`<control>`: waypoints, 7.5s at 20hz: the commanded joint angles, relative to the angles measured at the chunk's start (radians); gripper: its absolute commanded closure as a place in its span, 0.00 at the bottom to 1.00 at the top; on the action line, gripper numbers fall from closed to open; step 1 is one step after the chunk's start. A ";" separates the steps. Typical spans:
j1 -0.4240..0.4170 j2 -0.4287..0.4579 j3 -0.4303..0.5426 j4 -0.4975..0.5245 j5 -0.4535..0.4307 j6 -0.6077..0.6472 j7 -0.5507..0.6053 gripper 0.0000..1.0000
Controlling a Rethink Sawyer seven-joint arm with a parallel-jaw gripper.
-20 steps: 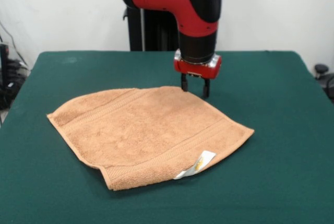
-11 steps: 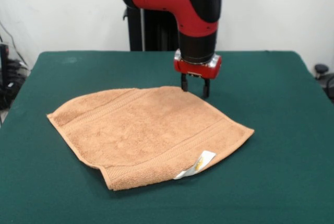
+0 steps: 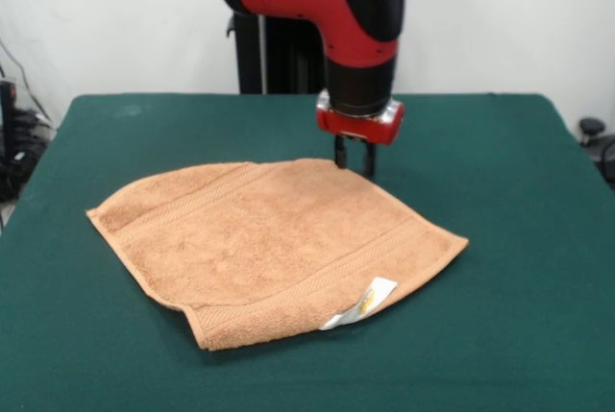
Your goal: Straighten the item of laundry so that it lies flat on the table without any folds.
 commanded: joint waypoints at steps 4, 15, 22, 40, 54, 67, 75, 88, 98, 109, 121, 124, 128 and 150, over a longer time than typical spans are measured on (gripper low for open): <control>0.032 0.149 0.027 -0.103 -0.058 -0.141 0.087 1.00; -0.018 0.154 0.065 -0.121 -0.099 -0.107 0.059 1.00; 0.019 0.224 0.090 -0.186 -0.032 -0.130 0.115 1.00; 0.249 0.231 0.039 -0.237 0.312 -0.082 0.313 1.00; 0.340 0.234 -0.040 -0.239 0.475 -0.026 0.335 1.00; 0.527 0.256 -0.201 -0.282 0.684 0.125 0.515 1.00; 0.596 0.283 -0.278 -0.332 0.730 0.239 0.656 1.00; 0.641 0.302 -0.345 -0.378 0.704 0.346 0.806 1.00; 0.591 0.262 -0.299 -0.315 0.621 0.205 0.612 1.00; 0.551 0.238 -0.260 -0.302 0.583 0.179 0.522 1.00; 0.394 0.098 -0.201 -0.208 0.350 0.092 0.375 1.00; 0.336 0.072 -0.160 -0.201 0.258 0.102 0.356 0.00; 0.305 0.032 -0.152 -0.172 0.195 0.119 0.354 0.00; -0.126 0.023 0.069 -0.281 -0.184 0.235 0.277 0.00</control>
